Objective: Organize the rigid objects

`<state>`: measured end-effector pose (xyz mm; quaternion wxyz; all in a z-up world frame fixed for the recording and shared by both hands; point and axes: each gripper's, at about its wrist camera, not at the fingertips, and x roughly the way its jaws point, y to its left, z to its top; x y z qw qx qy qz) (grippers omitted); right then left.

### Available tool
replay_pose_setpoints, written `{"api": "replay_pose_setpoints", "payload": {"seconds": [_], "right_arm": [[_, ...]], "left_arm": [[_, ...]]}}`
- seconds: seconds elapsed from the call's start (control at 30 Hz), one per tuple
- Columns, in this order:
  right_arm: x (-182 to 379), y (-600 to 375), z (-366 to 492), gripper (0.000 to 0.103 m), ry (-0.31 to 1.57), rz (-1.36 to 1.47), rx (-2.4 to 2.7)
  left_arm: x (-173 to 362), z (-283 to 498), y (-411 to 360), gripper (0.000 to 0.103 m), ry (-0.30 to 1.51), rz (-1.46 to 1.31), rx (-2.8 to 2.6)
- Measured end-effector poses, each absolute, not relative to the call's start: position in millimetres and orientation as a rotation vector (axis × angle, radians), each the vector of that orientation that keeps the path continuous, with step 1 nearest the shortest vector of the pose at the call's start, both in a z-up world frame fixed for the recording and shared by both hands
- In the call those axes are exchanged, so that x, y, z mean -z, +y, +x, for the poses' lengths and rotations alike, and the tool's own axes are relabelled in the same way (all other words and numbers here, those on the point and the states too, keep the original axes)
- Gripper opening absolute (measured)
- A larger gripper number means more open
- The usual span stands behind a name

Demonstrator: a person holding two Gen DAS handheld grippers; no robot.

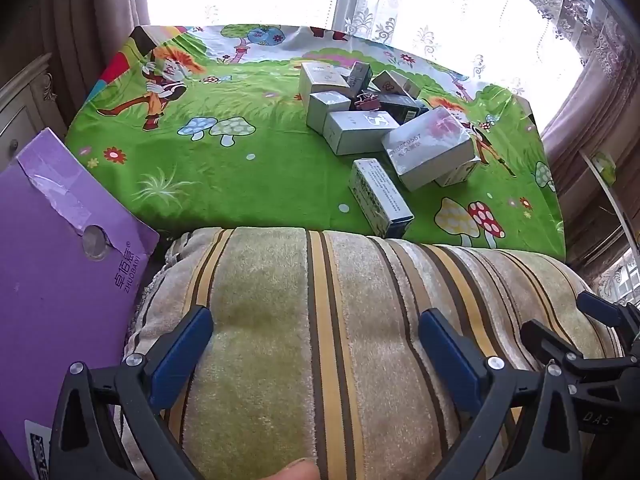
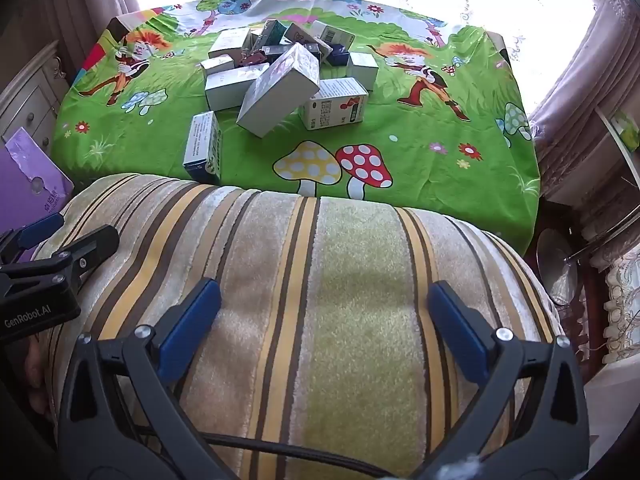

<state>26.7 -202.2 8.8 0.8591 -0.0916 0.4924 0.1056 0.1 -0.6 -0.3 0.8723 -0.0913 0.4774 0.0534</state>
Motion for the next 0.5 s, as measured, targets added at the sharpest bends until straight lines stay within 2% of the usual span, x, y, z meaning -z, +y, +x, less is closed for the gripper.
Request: {"api": "replay_pose_setpoints", "payload": {"seconds": [0.5], "right_arm": [[-9.5,-201.7,27.8,0.103,1.031,-0.205,-0.216]], "left_arm": [[6.4,0.7,3.4,0.103,0.978,-0.245,-0.087]]}}
